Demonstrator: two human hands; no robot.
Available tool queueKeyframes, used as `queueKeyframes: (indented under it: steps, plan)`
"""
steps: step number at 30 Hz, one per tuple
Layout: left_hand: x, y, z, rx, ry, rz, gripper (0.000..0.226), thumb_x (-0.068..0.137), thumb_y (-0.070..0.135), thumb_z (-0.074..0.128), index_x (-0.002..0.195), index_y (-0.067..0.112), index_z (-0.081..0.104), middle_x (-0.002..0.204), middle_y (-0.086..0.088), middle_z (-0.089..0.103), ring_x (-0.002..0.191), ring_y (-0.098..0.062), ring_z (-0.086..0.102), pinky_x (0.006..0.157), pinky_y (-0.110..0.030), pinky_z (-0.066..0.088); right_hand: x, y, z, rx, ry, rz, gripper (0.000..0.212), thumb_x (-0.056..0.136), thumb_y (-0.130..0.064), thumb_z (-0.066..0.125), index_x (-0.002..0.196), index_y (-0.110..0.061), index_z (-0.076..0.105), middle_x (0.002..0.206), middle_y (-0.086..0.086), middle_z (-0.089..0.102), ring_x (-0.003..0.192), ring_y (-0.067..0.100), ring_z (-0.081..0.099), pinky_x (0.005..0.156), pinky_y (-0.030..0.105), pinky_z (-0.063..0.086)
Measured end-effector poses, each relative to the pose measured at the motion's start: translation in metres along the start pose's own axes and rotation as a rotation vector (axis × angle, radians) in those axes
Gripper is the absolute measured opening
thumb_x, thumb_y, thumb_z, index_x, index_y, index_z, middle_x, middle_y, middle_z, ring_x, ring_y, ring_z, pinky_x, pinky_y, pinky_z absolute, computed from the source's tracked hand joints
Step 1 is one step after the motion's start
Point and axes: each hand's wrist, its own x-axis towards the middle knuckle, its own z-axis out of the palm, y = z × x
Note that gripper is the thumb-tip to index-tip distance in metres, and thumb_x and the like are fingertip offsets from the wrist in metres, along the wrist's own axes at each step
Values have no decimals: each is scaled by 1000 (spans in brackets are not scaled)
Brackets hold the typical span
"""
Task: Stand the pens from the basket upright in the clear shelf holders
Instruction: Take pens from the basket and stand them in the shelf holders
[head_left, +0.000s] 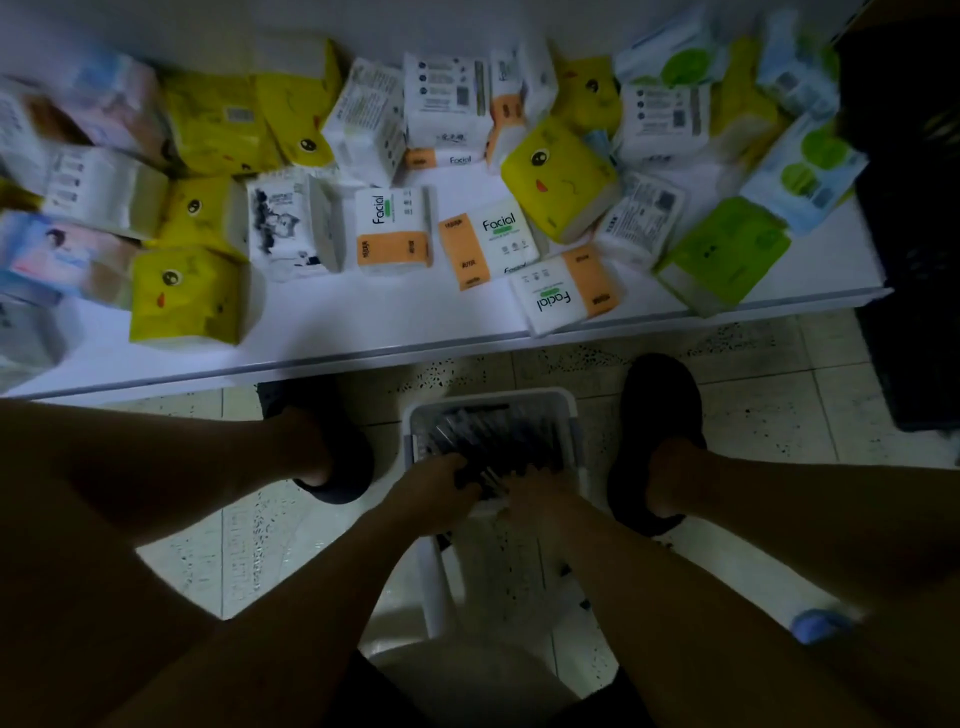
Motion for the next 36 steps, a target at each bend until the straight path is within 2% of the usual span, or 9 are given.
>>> queueKeyframes:
  steps: [4, 7, 12, 19, 25, 28, 31, 34, 36]
  plan:
    - [3, -1, 0, -17, 29, -27, 39, 97, 30, 52, 133, 17, 52, 129, -8, 58, 106, -18, 58, 76, -18, 43, 2, -1, 5, 4, -60, 26, 65, 97, -50, 44, 150, -14, 30, 154, 11, 32, 138, 31, 35, 114, 47, 30]
    - [10, -2, 8, -28, 32, -25, 36, 97, 30, 51, 131, 18, 55, 126, -6, 60, 92, -8, 51, 59, -7, 35, -2, 1, 1, 111, -49, 40, 54, 101, -40, 40, 143, -8, 40, 146, 14, 43, 131, 31, 44, 110, 43, 37]
    - [26, -14, 23, -17, -70, -75, 38, 98, 26, 48, 134, 15, 52, 132, -11, 56, 116, -22, 54, 86, -22, 43, -10, 14, -21, 383, 39, 113, 32, 99, -24, 51, 118, -3, 64, 121, 15, 62, 106, 24, 58, 87, 28, 46]
    - [57, -27, 38, -182, -68, -206, 38, 96, 23, 54, 131, 10, 52, 129, -12, 55, 113, -26, 56, 92, -32, 48, -41, 26, -25, 655, 255, 89, 24, 93, -13, 54, 102, 3, 70, 106, 21, 67, 93, 34, 62, 84, 44, 54]
    - [70, -32, 44, -368, -132, -286, 44, 93, 26, 60, 134, 15, 49, 130, -10, 52, 116, -28, 53, 98, -39, 49, -58, 16, -17, 778, 303, 27, 26, 98, -9, 49, 118, -10, 64, 128, 11, 59, 115, 30, 55, 97, 39, 47]
    - [78, -27, 43, -407, -182, -364, 37, 94, 24, 58, 128, 14, 52, 125, -11, 54, 110, -27, 54, 86, -32, 51, -61, 15, -14, 786, 330, 37, 25, 96, -9, 49, 116, -5, 65, 126, 13, 61, 116, 30, 56, 98, 38, 47]
    - [79, -19, 47, -698, -106, -535, 13, 94, 16, 57, 106, 10, 57, 112, -14, 62, 85, -22, 59, 61, -29, 51, -60, 14, -17, 800, 340, 68, 25, 95, -12, 51, 111, 0, 66, 115, 17, 65, 105, 30, 60, 91, 39, 50]
    - [77, -17, 51, -843, 102, -549, 13, 91, 5, 55, 103, 1, 58, 102, -19, 63, 87, -31, 62, 77, -43, 57, -56, 13, -21, 813, 336, 58, 23, 94, -10, 53, 112, -5, 66, 111, 10, 65, 99, 26, 60, 82, 32, 51]
    - [71, -11, 48, -850, 187, -518, 10, 88, 1, 55, 98, 1, 60, 97, -19, 64, 90, -33, 63, 83, -44, 56, -53, 15, -21, 820, 342, 52, 14, 92, -9, 53, 102, -11, 63, 95, 2, 62, 79, 17, 55, 61, 24, 43]
